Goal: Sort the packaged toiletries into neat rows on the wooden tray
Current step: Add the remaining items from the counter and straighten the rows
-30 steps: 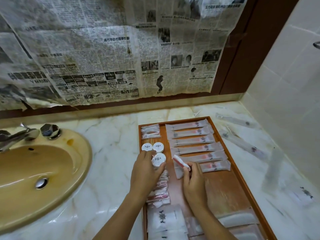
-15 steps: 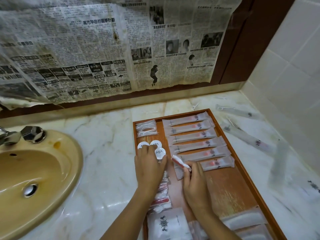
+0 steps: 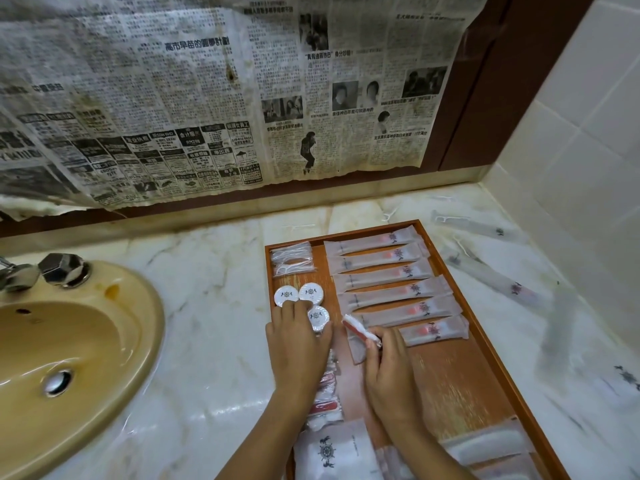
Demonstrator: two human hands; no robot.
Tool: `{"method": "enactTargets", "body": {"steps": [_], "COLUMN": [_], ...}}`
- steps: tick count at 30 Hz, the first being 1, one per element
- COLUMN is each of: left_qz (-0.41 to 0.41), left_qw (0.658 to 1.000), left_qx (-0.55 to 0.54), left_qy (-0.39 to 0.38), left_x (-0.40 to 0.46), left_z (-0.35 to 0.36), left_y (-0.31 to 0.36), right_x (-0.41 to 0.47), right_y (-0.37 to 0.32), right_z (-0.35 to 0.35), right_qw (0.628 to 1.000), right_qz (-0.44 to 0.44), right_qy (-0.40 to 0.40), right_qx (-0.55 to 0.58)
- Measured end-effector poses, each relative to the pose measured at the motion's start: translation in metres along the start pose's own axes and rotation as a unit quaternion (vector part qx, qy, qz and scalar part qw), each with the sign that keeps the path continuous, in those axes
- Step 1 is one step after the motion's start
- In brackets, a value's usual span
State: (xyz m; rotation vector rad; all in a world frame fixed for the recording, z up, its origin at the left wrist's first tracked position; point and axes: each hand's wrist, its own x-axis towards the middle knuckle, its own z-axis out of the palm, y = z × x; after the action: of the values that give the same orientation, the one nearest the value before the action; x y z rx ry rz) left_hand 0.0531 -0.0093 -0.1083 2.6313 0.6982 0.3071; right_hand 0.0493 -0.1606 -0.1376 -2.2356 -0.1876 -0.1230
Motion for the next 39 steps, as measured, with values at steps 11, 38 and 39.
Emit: {"method": "enactTargets", "body": {"steps": [11,38,39], "left_qz": [0.000,-0.010,-0.007], "left_qw": [1.000,0.984,0.984], "left_qx": [0.008,-0.176,-0.173], "left_qy": [0.005,0.040,0.039], "left_x": [0.001,-0.059,-0.059], "left_z": [0.000,-0.027,-0.026], "left_y": [0.000,-0.080,-0.081], "right_x": [0.000,0.000,-0.001], "right_y": [0.000,-0.014,-0.016], "right_z": [0.000,-0.009,-0.010], "right_qw": [1.000,0.999,0.999], "right_qz": [0.006,-0.033,-0.037], "right_qy": [-0.003,0.014,0.012], "right_qx": [-0.003,0.022,0.026]}}
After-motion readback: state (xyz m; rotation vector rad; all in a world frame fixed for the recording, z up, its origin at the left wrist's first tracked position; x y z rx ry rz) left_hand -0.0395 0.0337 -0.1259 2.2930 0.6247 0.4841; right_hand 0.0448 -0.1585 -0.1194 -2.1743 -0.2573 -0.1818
